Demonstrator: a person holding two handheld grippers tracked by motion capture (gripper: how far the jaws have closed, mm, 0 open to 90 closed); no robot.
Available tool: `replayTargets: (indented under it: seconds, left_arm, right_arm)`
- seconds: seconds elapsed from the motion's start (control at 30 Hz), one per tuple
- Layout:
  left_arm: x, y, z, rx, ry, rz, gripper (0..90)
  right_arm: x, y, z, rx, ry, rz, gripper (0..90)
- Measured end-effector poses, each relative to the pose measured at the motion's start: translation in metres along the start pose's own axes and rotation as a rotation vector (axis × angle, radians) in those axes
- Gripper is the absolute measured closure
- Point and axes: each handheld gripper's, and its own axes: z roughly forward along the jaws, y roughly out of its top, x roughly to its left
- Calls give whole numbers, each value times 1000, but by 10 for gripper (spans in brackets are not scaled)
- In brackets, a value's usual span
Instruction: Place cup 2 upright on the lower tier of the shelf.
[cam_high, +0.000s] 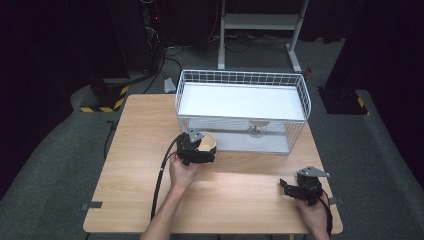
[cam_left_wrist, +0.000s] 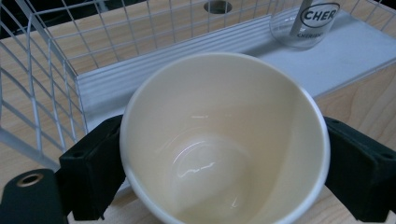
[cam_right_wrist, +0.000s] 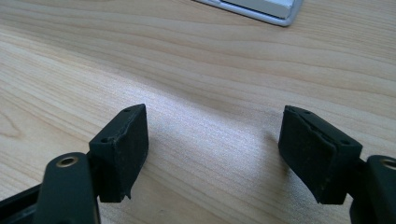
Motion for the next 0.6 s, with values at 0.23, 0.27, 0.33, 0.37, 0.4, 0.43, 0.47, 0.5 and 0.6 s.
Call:
replayTargets:
  seconds: [0.23,0.27,0.33,0.37,0.4,0.43,0.47,0.5,0.6]
  left_arm:
    - [-2,7,10,12,13,2,104]
    - [-2,8,11,14,14,6,104]
    - [-2,9,13,10,12,-3,104]
    - [-2,8,14,11,12,-9,104]
    - [-1,8,16,10,13,-14,104]
    - [-1,8,17,13,14,-13,104]
    - [-1,8,18,16,17,-14,104]
    - [-1,8,18,13,16,-17,104]
    - [-1,8,20,8,18,-21,104]
  right_arm:
    - [0,0,0,0,0,0,244]
    - [0,0,0,0,0,0,244]
    - [0,0,0,0,0,0,244]
    - [0,0,0,0,0,0,244]
    - [0,0,0,0,0,0,244]
    - [0,0,0,0,0,0,244]
    - [0,0,0,0,0,0,244]
    - [0,0,0,0,0,0,244]
    - [0,0,0,0,0,0,244]
